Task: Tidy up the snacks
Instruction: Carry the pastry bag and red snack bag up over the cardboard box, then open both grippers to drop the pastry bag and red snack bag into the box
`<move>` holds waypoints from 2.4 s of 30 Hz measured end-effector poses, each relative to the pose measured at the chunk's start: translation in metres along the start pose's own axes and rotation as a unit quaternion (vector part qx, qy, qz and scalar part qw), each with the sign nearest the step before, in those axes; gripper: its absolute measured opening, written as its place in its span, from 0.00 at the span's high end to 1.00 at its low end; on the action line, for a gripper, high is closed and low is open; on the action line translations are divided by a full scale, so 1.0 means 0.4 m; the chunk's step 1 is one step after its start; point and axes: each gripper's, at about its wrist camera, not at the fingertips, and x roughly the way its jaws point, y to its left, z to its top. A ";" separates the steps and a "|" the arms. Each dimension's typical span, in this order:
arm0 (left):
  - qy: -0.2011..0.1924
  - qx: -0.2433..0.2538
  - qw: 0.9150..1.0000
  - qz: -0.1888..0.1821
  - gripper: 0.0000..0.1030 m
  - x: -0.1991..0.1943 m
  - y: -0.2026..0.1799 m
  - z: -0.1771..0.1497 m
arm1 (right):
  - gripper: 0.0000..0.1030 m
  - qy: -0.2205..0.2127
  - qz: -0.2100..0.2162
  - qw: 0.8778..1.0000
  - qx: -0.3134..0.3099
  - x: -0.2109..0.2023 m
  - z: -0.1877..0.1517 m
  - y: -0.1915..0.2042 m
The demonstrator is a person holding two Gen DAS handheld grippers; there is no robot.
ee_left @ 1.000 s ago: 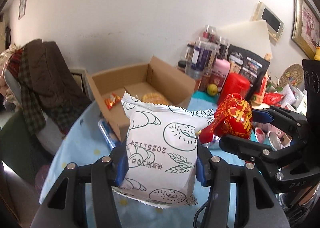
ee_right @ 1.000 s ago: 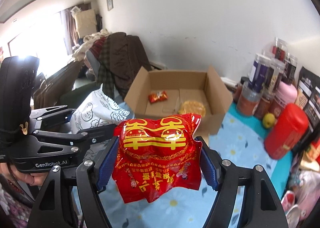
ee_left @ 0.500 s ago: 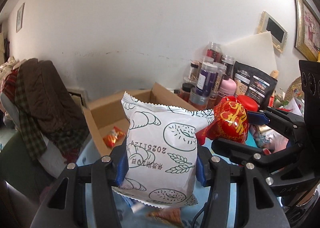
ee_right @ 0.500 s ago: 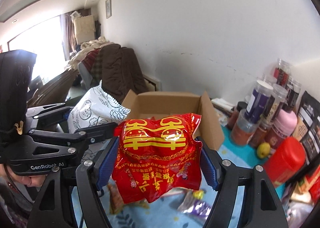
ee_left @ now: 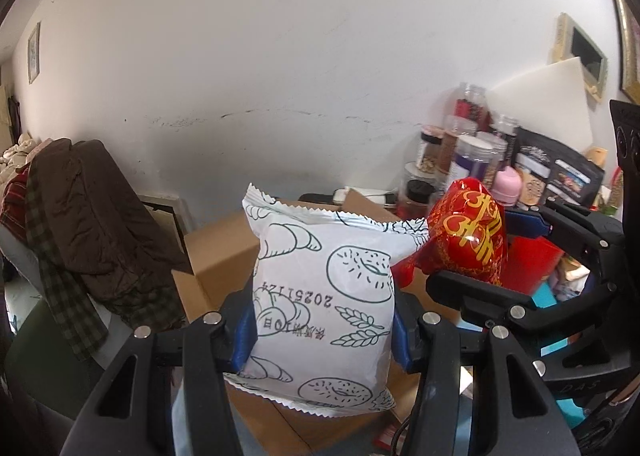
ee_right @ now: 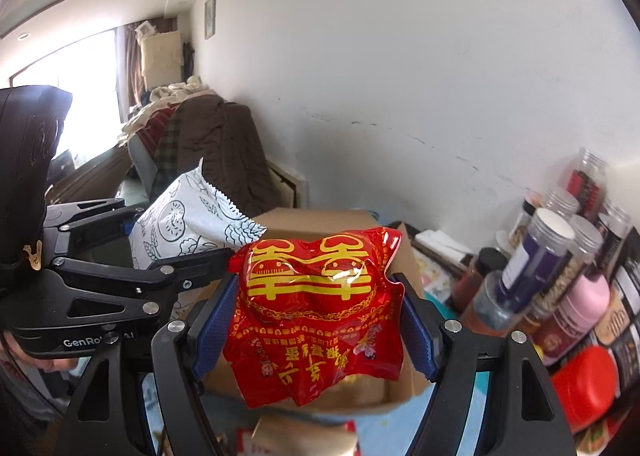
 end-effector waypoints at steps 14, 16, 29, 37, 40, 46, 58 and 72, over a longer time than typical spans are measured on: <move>0.070 -0.027 0.996 0.037 0.49 0.238 0.103 0.030 | 0.27 0.048 0.025 0.999 0.001 0.240 0.030 -0.042; 0.084 -0.031 0.995 0.041 0.49 0.269 0.115 0.028 | 0.27 0.056 0.026 0.998 0.000 0.266 0.030 -0.045; 0.169 -0.033 0.983 0.065 0.49 0.390 0.148 -0.005 | 0.33 0.112 0.025 0.993 -0.004 0.392 0.019 -0.050; 0.216 -0.034 0.973 0.078 0.40 0.427 0.146 -0.027 | 0.32 0.144 0.031 0.989 0.007 0.408 0.001 -0.062; 0.205 -0.029 0.974 0.093 0.34 0.414 0.137 -0.023 | 0.26 0.147 0.025 0.989 0.014 0.398 -0.008 -0.069; 0.190 -0.029 0.976 0.100 0.32 0.370 0.127 -0.008 | 0.23 0.143 0.013 0.989 0.014 0.354 -0.016 -0.079; 0.141 -0.023 0.986 0.085 0.32 0.197 0.056 0.034 | 0.23 0.098 -0.005 0.995 0.010 0.187 0.027 -0.064; 0.061 -0.007 0.996 0.071 0.32 -0.079 -0.048 0.068 | 0.17 0.015 -0.029 0.999 0.010 -0.101 0.068 -0.016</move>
